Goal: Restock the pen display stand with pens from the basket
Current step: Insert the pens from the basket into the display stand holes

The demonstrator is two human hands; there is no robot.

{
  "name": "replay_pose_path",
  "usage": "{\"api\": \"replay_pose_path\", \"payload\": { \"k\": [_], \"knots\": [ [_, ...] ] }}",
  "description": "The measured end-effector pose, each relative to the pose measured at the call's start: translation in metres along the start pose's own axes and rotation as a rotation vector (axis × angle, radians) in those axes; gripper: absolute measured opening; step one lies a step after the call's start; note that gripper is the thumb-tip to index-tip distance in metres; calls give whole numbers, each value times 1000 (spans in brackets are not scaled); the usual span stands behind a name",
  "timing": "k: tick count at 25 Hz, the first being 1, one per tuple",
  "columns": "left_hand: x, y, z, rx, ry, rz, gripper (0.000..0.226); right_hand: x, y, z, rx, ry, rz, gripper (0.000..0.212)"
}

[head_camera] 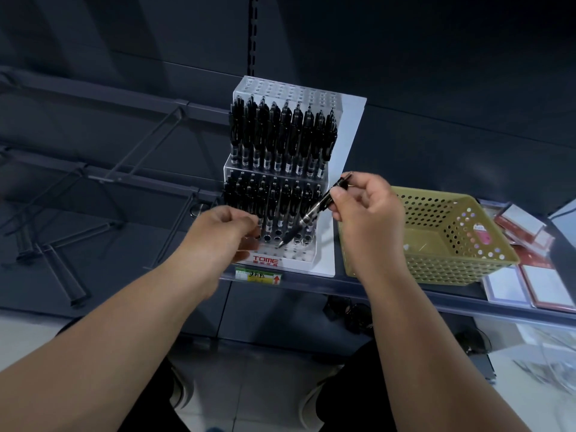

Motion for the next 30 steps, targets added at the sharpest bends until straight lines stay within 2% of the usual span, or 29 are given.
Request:
{"api": "replay_pose_path", "payload": {
  "k": [2,4,6,9,12,20,25,30],
  "knots": [
    [-1,13,8,-149,-172,257,1,0,-2,5,14,40,-84,11],
    [-4,20,12,-241,-329,547,20,-3,-9,10,28,76,-150,10],
    [-8,25,18,-292,-450,719,41,-8,-17,13,47,84,-197,12],
    [-11,28,26,-293,-531,813,60,-15,-28,15,92,77,-230,17],
    [-12,25,32,-209,-543,927,73,-21,-36,15,118,73,-276,18],
    [-4,24,44,-103,-553,1001,82,-34,-50,19,160,23,-379,22],
    [-1,26,47,-92,-555,973,80,-45,-56,19,146,-2,-519,15],
    [-1,26,45,-87,-561,944,79,-57,-58,16,130,-28,-512,14]
  ]
}}
Point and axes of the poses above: each hand's wrist, its own z-axis towards the middle knuckle, its own y-axis out of the back of the hand, x = y × z, the point moved 4 cm from there along z, towards the middle knuckle, and after that the axes turned 13 degrees about z, right-handed, at the moved point
